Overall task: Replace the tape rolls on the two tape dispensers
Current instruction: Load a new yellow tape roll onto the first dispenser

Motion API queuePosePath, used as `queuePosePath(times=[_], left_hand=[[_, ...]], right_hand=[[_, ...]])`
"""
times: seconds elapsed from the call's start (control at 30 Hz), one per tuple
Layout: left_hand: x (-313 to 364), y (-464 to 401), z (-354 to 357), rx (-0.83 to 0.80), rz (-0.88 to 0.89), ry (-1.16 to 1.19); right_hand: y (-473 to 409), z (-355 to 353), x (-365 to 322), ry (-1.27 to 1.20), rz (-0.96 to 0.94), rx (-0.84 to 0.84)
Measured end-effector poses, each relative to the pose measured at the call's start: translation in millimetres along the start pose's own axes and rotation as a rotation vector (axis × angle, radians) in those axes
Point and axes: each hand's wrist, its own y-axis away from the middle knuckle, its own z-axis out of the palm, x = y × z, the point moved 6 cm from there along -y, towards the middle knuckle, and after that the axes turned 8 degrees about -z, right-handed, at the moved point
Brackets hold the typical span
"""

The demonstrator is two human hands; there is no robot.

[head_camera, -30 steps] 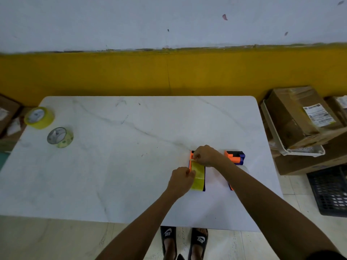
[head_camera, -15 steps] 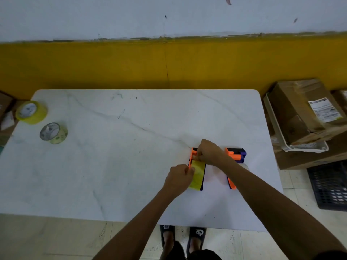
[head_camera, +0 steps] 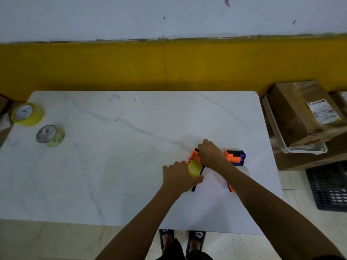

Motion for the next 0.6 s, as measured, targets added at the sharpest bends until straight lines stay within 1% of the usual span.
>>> queuePosePath(times=[0.2,0.3,0.6], left_hand=[[-2.2,-11.7,-10.4,-0.058,0.065,-0.051],[-5.7,-18.2,-13.5,-0.094,0.062,-0.059],[-4.1,-23.9,-24.4,-0.083,0.077,-0.123]], right_hand=[[-2.3,-1.7,0.9,0.048,0.043,0.02],[-3.6,-2.5,1.1,0.035,0.045,0.019],[-15.2,-5.1,8.3,0.019,0.018,-0.11]])
